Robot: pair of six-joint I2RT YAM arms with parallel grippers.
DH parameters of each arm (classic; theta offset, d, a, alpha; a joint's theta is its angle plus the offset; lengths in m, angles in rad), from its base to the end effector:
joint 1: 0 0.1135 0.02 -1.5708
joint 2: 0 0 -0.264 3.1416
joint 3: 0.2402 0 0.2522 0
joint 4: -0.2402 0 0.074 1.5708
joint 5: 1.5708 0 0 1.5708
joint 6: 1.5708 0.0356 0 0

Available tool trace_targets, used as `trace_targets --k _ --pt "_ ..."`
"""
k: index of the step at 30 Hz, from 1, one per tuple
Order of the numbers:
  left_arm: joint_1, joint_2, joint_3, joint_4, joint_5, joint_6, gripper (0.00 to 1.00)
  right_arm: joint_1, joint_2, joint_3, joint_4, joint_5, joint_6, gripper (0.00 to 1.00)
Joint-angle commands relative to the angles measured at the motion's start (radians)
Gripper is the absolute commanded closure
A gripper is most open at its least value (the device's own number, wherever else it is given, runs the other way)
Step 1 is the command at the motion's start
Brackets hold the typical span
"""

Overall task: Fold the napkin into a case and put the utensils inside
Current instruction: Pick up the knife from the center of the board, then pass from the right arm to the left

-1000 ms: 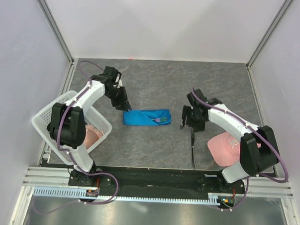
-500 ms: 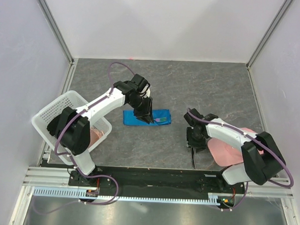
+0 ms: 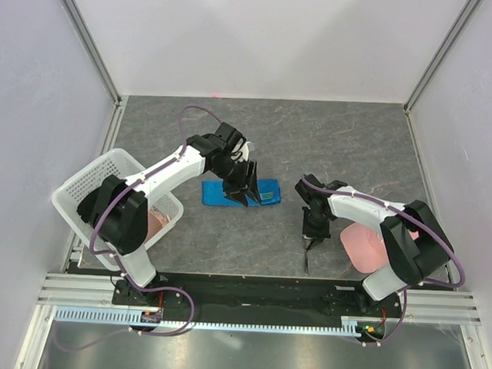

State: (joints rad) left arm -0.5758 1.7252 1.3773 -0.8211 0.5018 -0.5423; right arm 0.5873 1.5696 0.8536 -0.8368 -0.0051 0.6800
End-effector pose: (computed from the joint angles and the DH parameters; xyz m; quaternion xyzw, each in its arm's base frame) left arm 0.2863 -0.2063 0.2504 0.0654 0.9482 -0.3088 0.0348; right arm 0.2046 0.1364 0.1524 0.0463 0.9989 0.0074 0.0057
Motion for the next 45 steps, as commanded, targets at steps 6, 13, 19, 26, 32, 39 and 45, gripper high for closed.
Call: trace_targets --k 6,13,19,26,32,39,45 --pt "-0.091 0.043 -0.015 0.128 0.167 0.028 0.44 -0.061 -0.055 -0.065 0.453 -0.332 0.311 1.00" --pt "-0.165 0.105 -0.043 0.151 0.120 0.067 0.44 -0.086 -0.071 -0.087 0.531 -0.377 0.421 1.00" --pt "-0.202 0.154 -0.086 0.180 0.107 0.073 0.44 -0.095 -0.098 -0.123 0.574 -0.407 0.486 1.00" --pt "-0.211 0.200 -0.103 0.211 0.132 0.054 0.49 -0.106 -0.115 -0.137 0.617 -0.446 0.549 1.00" --pt "-0.210 0.208 -0.096 0.208 0.142 0.062 0.86 -0.110 -0.128 -0.117 0.633 -0.467 0.576 1.00" --pt "-0.199 0.137 -0.081 0.093 0.115 0.191 0.98 -0.173 -0.103 0.034 0.380 -0.443 0.227 0.62" --pt "-0.197 0.056 -0.092 0.028 0.035 0.251 0.98 -0.205 -0.065 0.165 0.150 -0.338 0.191 0.47"
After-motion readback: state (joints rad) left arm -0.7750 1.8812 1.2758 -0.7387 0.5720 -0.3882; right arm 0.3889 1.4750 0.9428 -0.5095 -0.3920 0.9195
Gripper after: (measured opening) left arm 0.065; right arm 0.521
